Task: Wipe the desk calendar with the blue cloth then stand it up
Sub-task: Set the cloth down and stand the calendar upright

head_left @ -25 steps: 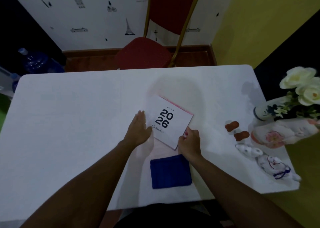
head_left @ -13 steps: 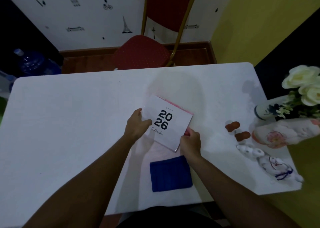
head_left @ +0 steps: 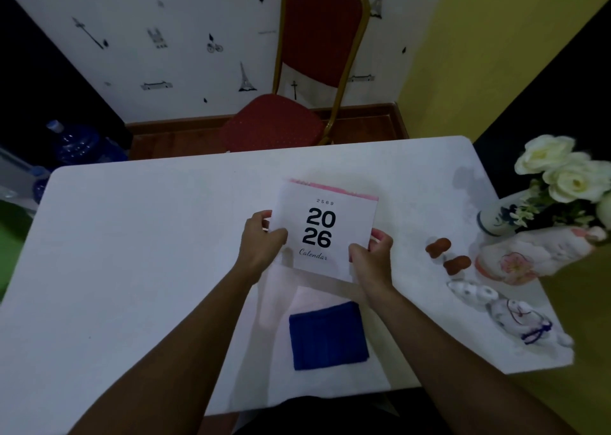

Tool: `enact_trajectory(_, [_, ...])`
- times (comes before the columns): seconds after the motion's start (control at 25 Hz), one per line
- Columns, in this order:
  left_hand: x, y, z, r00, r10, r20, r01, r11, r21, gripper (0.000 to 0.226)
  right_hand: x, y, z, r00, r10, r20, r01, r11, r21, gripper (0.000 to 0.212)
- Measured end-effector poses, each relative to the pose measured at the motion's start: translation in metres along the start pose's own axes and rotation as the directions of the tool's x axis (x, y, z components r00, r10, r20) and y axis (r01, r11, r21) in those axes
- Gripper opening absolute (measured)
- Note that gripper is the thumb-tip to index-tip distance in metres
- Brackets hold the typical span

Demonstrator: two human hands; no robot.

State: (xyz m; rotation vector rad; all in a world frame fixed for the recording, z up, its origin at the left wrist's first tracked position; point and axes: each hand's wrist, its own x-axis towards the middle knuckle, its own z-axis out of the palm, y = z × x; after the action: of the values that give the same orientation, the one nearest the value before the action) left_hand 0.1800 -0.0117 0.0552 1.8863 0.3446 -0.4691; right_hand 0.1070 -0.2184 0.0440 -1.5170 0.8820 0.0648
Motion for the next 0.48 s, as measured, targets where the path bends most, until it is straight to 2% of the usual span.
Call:
enact_trajectory(0.12, [-0.004, 0.004, -0.002, 0.995, 0.063, 0.079, -0.064, 0.998, 0.009, 0.05, 0.008, -0.015, -0.007, 0.998, -0.054, 0.012, 0.054, 0.998, -0.016, 0.043])
enact_trajectory(0.2, [-0.006, 0.003, -0.001, 0.982, 0.135, 0.13, -0.136, 0.991, 0.0, 0.056, 0.013, -0.02, -0.009, 0.995, -0.095, 0.031, 0.096, 0.994, -0.052, 0.039])
enact_trajectory(0.48, [-0.002, -0.006, 0.003, 0.977, 0.163, 0.138, -0.161, 0.987, -0.027, 0.064, 0.028, -0.004, -0.01, 0.985, -0.157, 0.078, 0.162, 0.985, -0.065, 0.039])
